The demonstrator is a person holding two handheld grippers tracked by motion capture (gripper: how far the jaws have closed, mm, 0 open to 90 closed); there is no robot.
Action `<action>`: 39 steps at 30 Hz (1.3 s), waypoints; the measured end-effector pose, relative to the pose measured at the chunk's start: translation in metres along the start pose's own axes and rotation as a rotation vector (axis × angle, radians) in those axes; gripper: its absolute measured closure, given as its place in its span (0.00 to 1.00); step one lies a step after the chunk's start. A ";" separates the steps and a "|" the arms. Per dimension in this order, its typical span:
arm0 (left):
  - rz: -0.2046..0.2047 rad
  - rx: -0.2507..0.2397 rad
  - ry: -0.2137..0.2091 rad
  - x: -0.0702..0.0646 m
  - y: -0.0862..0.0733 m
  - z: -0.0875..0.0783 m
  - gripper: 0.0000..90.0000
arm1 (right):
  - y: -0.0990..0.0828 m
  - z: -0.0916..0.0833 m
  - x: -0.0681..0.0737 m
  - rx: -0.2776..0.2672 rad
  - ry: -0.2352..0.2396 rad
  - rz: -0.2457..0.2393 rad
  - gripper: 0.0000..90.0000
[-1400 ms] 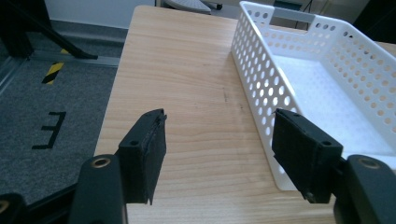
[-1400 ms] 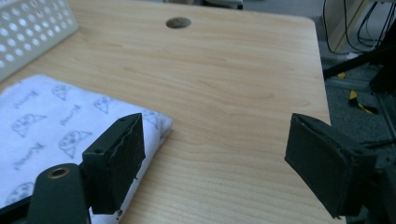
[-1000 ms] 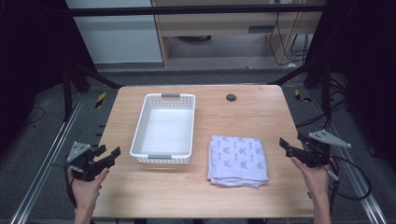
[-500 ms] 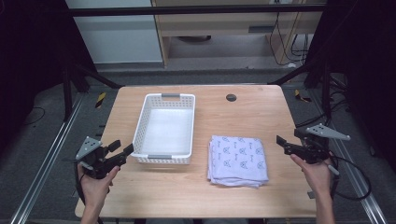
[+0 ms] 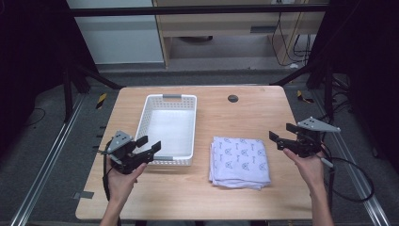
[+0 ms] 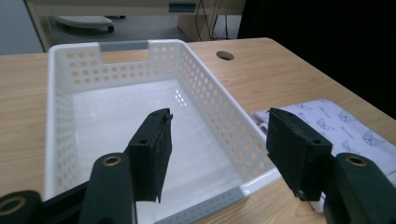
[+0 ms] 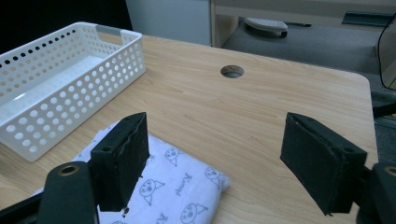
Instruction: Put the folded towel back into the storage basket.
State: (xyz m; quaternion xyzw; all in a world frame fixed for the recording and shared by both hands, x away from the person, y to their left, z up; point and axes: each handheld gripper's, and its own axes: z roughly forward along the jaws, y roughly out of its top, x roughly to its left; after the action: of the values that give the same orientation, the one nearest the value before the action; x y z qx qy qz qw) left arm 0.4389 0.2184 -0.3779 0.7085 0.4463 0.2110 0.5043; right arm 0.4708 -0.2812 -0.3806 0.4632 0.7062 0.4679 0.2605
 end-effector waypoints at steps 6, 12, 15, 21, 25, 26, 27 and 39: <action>0.027 0.008 -0.044 -0.024 0.005 0.014 0.46 | 0.005 0.007 0.004 0.025 0.010 -0.020 0.27; 0.055 0.034 -0.075 -0.046 0.005 0.031 0.46 | 0.004 0.016 0.006 0.046 0.035 -0.003 0.27; 0.063 0.036 -0.087 -0.058 0.004 0.040 0.47 | 0.003 0.021 0.005 0.051 0.044 0.004 0.28; 0.067 0.044 -0.114 -0.076 0.002 0.051 0.46 | -0.002 0.029 0.003 0.055 0.059 0.017 0.28; 0.081 0.058 -0.120 -0.089 -0.002 0.059 0.46 | -0.008 0.036 0.002 0.069 0.070 0.024 0.29; 0.089 0.064 -0.122 -0.094 -0.003 0.062 0.46 | -0.009 0.037 0.002 0.075 0.070 0.026 0.30; 0.088 0.065 -0.123 -0.097 -0.005 0.064 0.46 | -0.012 0.040 0.001 0.095 0.074 0.033 0.31; 0.136 0.133 -0.129 -0.127 -0.026 0.087 0.49 | -0.027 0.046 0.001 0.141 0.060 0.007 0.34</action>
State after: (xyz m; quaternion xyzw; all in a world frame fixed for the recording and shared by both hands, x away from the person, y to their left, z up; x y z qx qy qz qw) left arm 0.4278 0.0680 -0.4172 0.7810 0.3769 0.1687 0.4685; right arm 0.4958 -0.2648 -0.4246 0.4687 0.7432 0.4315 0.2042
